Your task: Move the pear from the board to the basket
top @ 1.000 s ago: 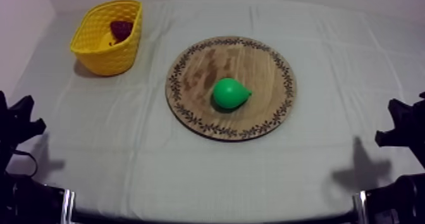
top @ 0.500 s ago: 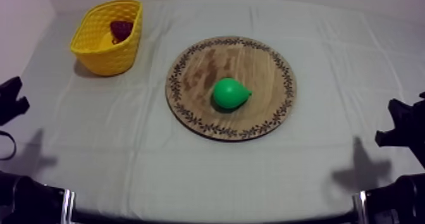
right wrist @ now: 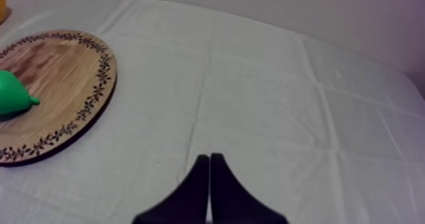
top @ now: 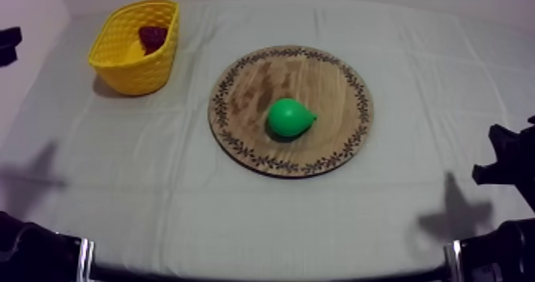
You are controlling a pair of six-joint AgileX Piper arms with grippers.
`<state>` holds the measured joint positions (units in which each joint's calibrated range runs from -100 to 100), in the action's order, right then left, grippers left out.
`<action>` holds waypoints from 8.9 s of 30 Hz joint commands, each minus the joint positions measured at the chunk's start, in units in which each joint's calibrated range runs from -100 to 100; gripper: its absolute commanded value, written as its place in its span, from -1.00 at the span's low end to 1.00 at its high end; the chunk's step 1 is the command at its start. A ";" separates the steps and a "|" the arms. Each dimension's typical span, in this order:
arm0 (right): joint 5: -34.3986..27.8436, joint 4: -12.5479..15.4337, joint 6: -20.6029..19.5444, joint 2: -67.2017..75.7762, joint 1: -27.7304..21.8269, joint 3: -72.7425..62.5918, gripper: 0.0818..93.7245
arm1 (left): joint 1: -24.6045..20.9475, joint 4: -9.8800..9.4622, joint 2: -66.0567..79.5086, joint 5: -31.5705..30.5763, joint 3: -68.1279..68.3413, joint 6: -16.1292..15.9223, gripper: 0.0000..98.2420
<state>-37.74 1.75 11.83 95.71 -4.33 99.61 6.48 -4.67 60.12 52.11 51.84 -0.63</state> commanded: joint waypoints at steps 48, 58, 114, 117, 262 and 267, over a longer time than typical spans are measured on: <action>0.00 -0.02 -0.04 0.05 -0.04 0.05 -0.99 | 29.42 -2.80 -63.69 16.30 -51.62 -2.88 -1.00; 0.00 -0.02 -0.05 0.05 -0.04 0.05 -0.99 | 30.04 -1.77 -74.62 13.37 -52.45 -3.42 -0.99; 0.00 -0.02 -0.03 0.05 -0.04 0.05 -0.99 | 30.85 1.74 -100.35 21.93 -63.39 -8.81 0.69; 0.00 -0.02 -0.03 0.05 -0.04 0.05 -0.99 | 30.91 2.06 -101.76 21.89 -64.42 -9.22 0.68; 0.00 -0.02 -0.04 0.05 -0.04 0.05 -0.99 | -4.40 -3.65 -20.16 -9.54 -8.32 3.46 -1.00; 0.00 -0.02 -0.05 0.05 -0.03 0.05 -0.99 | -6.14 -2.79 -1.62 -14.24 6.50 4.57 -1.00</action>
<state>-37.74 1.75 11.76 95.71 -4.36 99.61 0.63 -7.68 41.28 39.18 46.21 3.75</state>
